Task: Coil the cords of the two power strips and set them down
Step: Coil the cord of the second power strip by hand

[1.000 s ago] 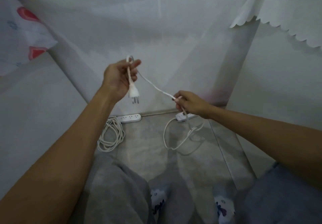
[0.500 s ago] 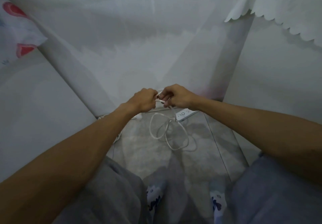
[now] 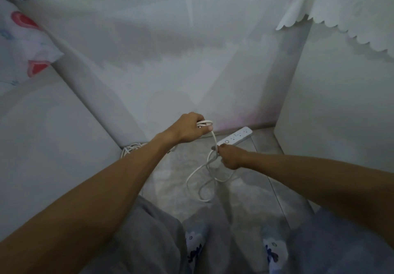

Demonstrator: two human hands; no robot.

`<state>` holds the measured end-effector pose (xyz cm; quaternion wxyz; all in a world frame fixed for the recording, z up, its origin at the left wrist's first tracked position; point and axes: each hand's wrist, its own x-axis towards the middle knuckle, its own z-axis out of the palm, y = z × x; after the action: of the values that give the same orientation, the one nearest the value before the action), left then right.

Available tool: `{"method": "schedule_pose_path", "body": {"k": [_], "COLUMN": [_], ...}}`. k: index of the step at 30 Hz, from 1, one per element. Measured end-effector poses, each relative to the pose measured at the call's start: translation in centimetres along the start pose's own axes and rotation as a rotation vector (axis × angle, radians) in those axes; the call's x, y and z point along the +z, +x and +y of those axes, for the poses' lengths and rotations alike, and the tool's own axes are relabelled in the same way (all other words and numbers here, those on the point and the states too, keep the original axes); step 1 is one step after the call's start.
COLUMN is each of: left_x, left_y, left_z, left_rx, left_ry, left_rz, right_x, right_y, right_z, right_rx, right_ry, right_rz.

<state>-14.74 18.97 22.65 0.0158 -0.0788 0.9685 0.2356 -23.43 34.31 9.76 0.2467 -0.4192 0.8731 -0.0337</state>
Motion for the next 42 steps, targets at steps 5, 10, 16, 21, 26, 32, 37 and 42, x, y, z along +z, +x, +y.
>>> {"method": "schedule_pose_path", "body": {"k": [5, 10, 16, 21, 26, 32, 37, 42], "left_x": [0.1, 3.5, 10.0, 13.0, 12.9, 13.8, 16.0, 17.0], "left_y": [-1.1, -1.8, -0.9, -0.3, 1.1, 1.5, 0.4, -0.1], "left_z": [-1.2, -2.3, -1.6, -0.4, -2.2, -2.4, -1.3, -1.6], "left_rx": [-0.003, -0.118, -0.534, -0.777, -0.630, -0.604, -0.544, -0.560], "left_ry": [0.032, 0.314, -0.190, -1.083, -1.502, -1.136, -0.958, -0.776], "left_rz": [0.053, -0.160, -0.158, 0.114, 0.144, 0.224, 0.330, 0.413], "right_x": [0.0, -1.1, -2.1, -4.0, -4.8, -2.3, -2.0, -0.3], "right_y": [0.2, -0.1, 0.6, 0.4, -1.5, -1.8, -1.5, -2.0], "right_z": [-0.8, -2.2, -4.5, -4.3, -3.7, -2.0, -2.5, -3.5], "right_rx": [0.049, 0.137, 0.195, 0.175, 0.148, 0.444, 0.429, 0.450], "right_ry": [0.026, 0.177, 0.453, 0.692, 1.004, 1.100, 1.365, 1.392], "right_rz": [0.042, 0.083, 0.272, 0.296, -0.199, -0.140, -0.111, -0.043]}}
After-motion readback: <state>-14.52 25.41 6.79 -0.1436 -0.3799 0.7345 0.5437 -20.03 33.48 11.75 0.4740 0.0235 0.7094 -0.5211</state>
